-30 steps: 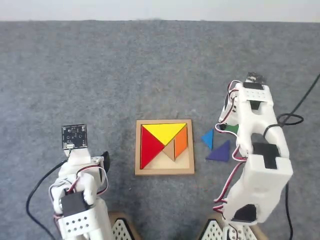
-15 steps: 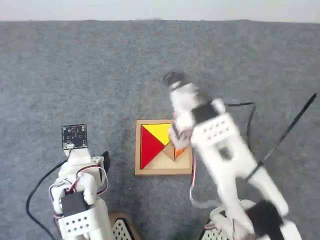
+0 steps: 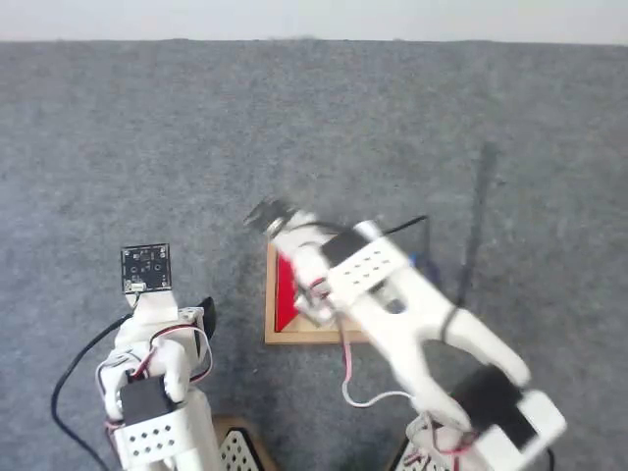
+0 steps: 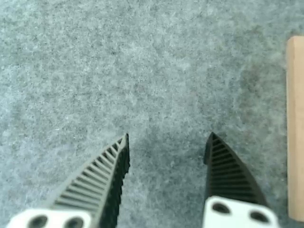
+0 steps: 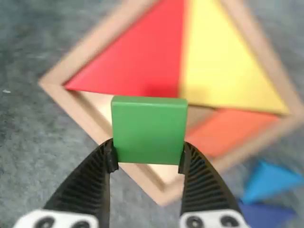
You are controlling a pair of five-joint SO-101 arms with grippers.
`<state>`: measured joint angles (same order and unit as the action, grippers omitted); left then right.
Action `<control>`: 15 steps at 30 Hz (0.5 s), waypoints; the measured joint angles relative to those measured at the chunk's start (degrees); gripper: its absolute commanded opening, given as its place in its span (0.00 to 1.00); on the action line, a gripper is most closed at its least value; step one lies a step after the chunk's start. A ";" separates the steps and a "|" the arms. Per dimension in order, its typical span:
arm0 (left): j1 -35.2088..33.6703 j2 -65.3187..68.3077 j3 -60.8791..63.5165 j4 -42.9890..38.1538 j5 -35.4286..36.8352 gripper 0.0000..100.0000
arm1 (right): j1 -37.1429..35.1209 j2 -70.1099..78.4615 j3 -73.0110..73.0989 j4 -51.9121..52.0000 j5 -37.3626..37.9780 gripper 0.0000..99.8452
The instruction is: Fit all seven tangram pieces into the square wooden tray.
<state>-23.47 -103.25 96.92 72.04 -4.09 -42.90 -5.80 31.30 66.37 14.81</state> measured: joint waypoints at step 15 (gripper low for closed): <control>0.00 0.00 0.00 0.00 0.00 0.24 | -1.85 7.30 -0.97 -0.44 2.55 0.01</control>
<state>-23.47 -103.25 96.92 72.04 -4.09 -44.75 1.49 30.33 65.93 17.36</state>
